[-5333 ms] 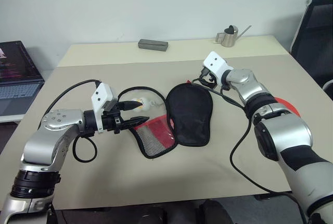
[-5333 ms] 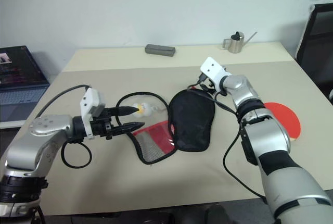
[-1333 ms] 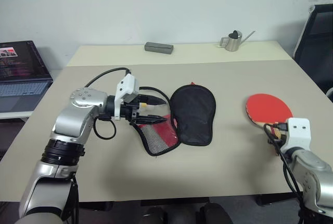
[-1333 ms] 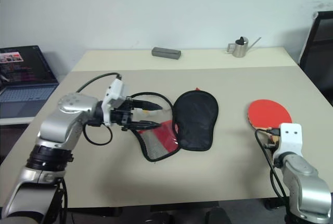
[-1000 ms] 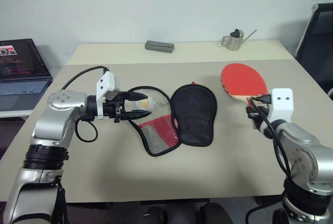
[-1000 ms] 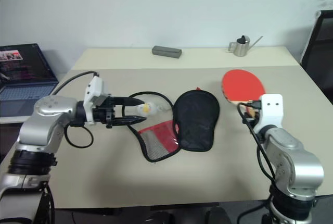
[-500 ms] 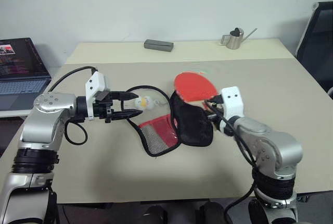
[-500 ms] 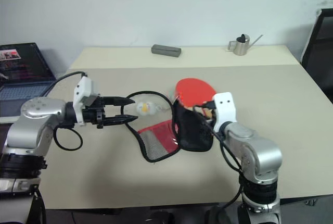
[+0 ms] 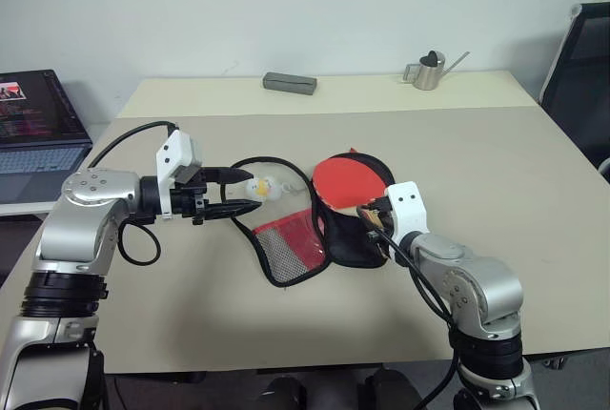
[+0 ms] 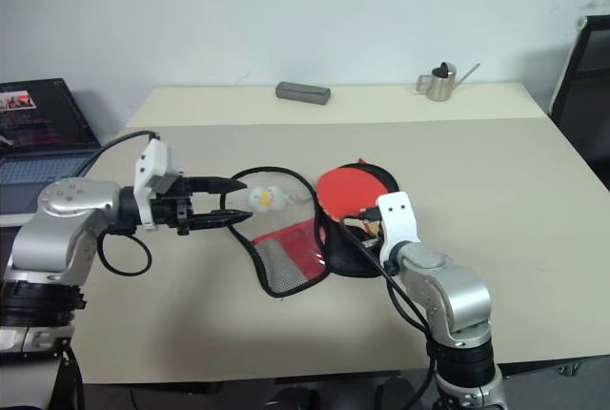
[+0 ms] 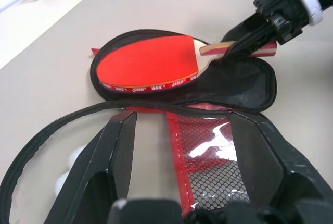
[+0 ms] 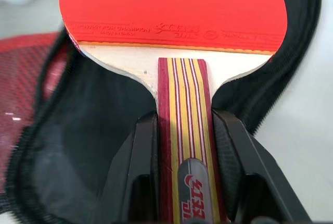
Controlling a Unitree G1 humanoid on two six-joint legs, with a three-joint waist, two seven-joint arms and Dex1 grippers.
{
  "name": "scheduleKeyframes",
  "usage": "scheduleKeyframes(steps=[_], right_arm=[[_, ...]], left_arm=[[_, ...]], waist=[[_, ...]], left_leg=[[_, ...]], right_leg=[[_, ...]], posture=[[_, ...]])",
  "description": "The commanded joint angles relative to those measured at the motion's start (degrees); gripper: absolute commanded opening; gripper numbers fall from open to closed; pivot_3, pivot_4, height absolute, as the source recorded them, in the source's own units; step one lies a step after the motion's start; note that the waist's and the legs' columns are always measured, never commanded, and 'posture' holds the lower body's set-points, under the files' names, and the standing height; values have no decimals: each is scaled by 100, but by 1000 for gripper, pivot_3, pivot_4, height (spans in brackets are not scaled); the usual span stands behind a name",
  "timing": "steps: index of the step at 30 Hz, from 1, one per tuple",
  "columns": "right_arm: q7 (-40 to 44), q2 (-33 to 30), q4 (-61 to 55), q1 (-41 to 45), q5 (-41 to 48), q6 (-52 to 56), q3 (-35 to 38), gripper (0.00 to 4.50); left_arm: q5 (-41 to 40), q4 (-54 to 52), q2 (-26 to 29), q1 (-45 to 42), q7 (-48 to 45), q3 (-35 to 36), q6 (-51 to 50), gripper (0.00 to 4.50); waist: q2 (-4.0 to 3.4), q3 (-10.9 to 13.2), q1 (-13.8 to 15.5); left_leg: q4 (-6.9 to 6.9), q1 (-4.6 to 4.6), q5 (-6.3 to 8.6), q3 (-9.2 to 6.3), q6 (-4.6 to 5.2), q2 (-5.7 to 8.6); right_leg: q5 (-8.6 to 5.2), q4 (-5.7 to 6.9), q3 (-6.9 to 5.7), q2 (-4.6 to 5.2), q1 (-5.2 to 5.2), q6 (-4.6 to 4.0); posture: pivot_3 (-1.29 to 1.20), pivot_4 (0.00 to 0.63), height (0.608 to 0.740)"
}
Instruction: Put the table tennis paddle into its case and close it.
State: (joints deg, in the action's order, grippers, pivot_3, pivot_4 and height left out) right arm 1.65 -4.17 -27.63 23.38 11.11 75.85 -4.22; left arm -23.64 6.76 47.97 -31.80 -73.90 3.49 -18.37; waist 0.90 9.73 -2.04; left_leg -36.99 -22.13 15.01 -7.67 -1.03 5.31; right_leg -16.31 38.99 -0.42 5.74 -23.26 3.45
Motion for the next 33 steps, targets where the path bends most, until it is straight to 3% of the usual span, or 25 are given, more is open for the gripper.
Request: scheduleKeyframes(steps=[1, 16, 22, 26, 29, 33], right_arm=[[-47, 4, -39, 24, -122, -386, -63, 1096], [-95, -79, 678, 285, -413, -1111, -4, 1096], [-63, 50, 396, 208, -299, -1022, 74, 2877], [70, 139, -182, 213, -79, -867, 297, 4305], [332, -54, -575, 290, 133, -918, 602, 4446], [1085, -857, -622, 182, 468, -1154, 960, 4446]], left_arm=[[-45, -160, 38, -117, 19, 106, 62, 3053], [-50, -218, -62, -81, 153, 135, 88, 3053], [-71, -278, -55, -43, 203, 157, 64, 3053], [-96, -320, -48, -27, 237, 163, 35, 3053], [-116, -346, -38, -24, 239, 173, 16, 3053], [-181, -415, -78, -41, 214, 125, -59, 3053]], waist=[[0, 0, 0], [0, 0, 1], [1, 0, 2], [0, 0, 0], [1, 0, 3], [2, -1, 10]], left_leg=[[0, 0, 0, 0, 0, 0], [-1, 1, -1, 0, -2, 1], [-1, 1, -1, 0, -2, 0], [0, 1, -1, -1, -2, 0], [0, 0, -1, -1, -2, 0], [-2, 1, 0, -1, 0, 2]], right_leg=[[0, 0, -1, 0, 0, 0], [0, 1, 0, 0, 1, 0], [0, 1, 0, 0, 1, 0], [0, 1, 0, 0, 1, 0], [0, 0, 0, 0, 1, 0], [1, -1, -3, 0, 6, 0]], posture=[[0, 150, 740], [0, 150, 740], [0, 150, 740], [0, 150, 740], [0, 150, 740], [0, 150, 740]])
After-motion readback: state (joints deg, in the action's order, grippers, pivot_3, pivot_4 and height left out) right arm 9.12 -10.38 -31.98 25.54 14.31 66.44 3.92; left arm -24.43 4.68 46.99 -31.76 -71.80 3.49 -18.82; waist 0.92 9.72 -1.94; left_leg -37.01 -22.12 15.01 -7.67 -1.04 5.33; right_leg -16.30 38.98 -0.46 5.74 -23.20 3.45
